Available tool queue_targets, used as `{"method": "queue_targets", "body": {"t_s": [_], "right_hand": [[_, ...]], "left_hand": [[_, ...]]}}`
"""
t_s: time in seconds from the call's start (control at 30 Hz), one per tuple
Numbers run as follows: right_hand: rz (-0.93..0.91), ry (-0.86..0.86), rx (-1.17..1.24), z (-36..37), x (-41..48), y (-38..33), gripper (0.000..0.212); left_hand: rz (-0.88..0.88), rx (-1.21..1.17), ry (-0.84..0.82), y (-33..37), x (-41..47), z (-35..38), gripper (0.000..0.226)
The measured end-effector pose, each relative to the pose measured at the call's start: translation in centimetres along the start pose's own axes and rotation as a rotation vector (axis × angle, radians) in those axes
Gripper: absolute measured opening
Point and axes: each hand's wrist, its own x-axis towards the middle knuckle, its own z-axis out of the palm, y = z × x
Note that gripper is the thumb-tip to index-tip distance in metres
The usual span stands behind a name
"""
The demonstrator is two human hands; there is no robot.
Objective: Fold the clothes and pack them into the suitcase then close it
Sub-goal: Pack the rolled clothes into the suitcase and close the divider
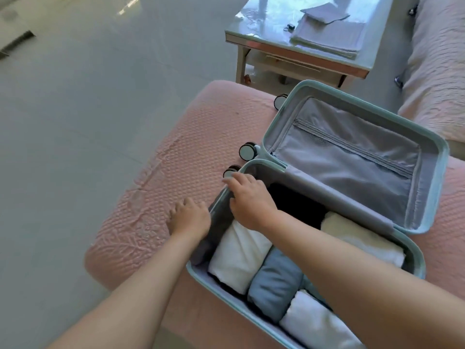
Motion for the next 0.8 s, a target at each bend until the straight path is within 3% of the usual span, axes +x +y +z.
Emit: {"method": "queue_targets", "body": {"t_s": [0.07, 0.13, 0.27, 0.37, 0.47, 0.57, 0.7, 0.8], "right_hand": [[-0.053, -0.038, -0.173, 0.8, 2.7, -0.7, 0.054], [-0.038, -0.118, -0.335, 1.3, 4.6, -1.1, 0.047], [0.013, -0.303, -0.533, 0.9, 5.8, -1.9, 0.036], [0.021, -0.33, -0.288, 0.3, 5.6, -2.1, 0.035], [0.016, -0.251, 0.055, -0.5, 4.7, -1.9, 0.056], [0.116, -0.08, 0.376, -1.4, 3.0, -1.4, 0.061], [0.205, -0.001, 0.514, -2.7, -0.7, 1.4, 0.057], [0.257, 0.023, 0.535, -3.8, -4.3, 3.9, 0.044]], "left_hand": [[-0.006, 0.039, -0.261, -1.7, 1.8, -0.3, 0.053], [0.079, 0.048, -0.417, -2.4, 2.2, -0.5, 0.047], [-0.057, -0.368, -0.534, -2.7, 2.0, -0.1, 0.041], [-0.132, -0.546, -0.445, -2.9, 2.2, 0.7, 0.022], [-0.16, -0.754, -0.332, -2.4, 1.5, 0.4, 0.056], [-0.148, -0.945, -0.238, -1.4, 0.3, -0.2, 0.082], [0.039, -1.013, -0.201, 0.3, -2.0, -1.1, 0.043], [0.174, -0.928, -0.302, 1.9, -4.5, -0.6, 0.022]]}}
